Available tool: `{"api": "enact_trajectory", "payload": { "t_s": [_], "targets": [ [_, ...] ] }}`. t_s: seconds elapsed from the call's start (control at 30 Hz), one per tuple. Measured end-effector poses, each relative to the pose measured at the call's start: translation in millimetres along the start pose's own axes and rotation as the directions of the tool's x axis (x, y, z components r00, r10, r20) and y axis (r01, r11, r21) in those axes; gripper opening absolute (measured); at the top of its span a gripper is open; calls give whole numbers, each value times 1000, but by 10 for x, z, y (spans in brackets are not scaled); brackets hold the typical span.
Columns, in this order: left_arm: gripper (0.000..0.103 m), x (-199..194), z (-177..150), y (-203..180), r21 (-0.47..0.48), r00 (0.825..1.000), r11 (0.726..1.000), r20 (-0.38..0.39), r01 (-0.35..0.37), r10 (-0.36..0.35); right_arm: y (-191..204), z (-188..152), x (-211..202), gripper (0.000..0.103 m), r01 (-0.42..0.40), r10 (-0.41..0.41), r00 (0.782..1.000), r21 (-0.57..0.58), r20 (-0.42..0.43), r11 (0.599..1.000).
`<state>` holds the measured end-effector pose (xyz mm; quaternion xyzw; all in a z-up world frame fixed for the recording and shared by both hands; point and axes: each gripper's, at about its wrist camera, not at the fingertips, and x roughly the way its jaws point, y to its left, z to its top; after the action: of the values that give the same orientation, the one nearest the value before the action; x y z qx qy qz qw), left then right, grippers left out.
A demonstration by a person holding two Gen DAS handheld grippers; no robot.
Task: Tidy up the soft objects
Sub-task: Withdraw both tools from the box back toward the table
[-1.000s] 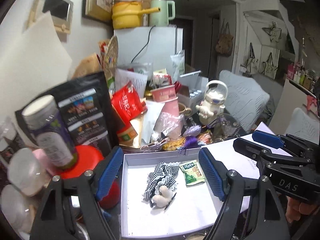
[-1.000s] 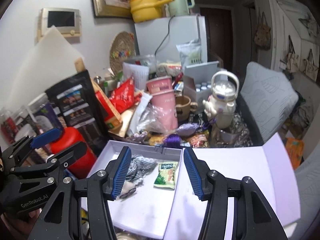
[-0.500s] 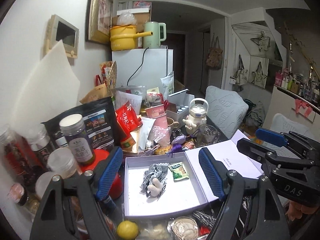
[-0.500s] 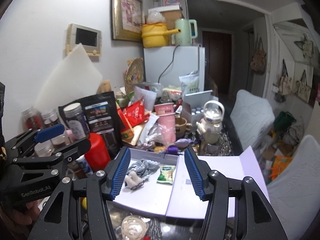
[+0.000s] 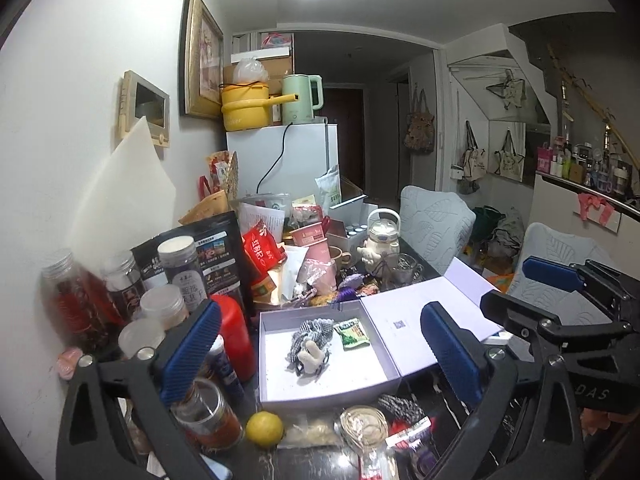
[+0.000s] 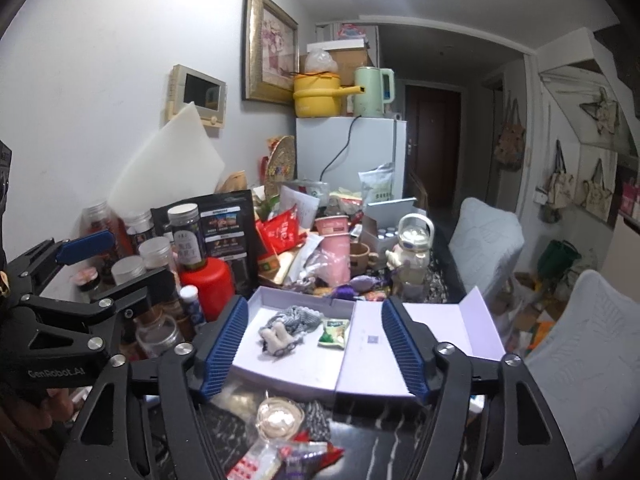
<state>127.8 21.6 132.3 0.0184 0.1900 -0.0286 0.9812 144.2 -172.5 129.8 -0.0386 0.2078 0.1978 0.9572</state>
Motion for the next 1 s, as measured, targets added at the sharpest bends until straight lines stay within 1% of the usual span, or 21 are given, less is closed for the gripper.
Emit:
{"api": "enact_trajectory", "payload": {
  "t_s": [0.03, 0.1, 0.27, 0.4, 0.53, 0.7, 0.8, 0.9, 1.0],
  "targets": [
    [101, -36, -16, 6, -4, 1000, 1000, -1, 2, -2, 14, -33, -57, 76, -4, 4, 1000, 0, 7, 1000],
    [101, -96, -42, 26, 2, 1000, 1000, 9, 3, -3, 38, -91, -133, 78, -13, 13, 1000, -1, 12, 1000],
    [101, -212, -182, 46, -1, 1000, 1000, 11, 3, -3, 120, -261, -305, 80, 1, -1, 1000, -23, 17, 1000],
    [101, -258, -340, 62, -8, 1000, 1000, -8, 6, -6, 172, -410, -373, 81, 4, -3, 1000, -37, 10, 999],
    [101, -287, -499, 93, -27, 999, 1000, -33, 5, -6, 216, -573, -385, 81, -2, 1, 1000, -35, -13, 999],
    [101, -305, -706, 89, -22, 999, 1000, -54, 1, -2, 254, -803, -332, 81, -9, 7, 999, -25, -53, 1000],
    [101, -261, -854, 96, -41, 996, 999, -83, 13, -16, 253, -957, -274, 81, -20, 19, 996, -9, -90, 1000],
    [101, -178, -1017, 94, -55, 993, 998, -105, 43, -49, 236, -1100, -219, 81, -12, 12, 992, 4, -125, 1000],
    [101, -54, -1178, 69, -55, 987, 997, -151, 49, -57, 201, -1245, -164, 81, 4, -4, 988, 2, -152, 1000]
  ]
}}
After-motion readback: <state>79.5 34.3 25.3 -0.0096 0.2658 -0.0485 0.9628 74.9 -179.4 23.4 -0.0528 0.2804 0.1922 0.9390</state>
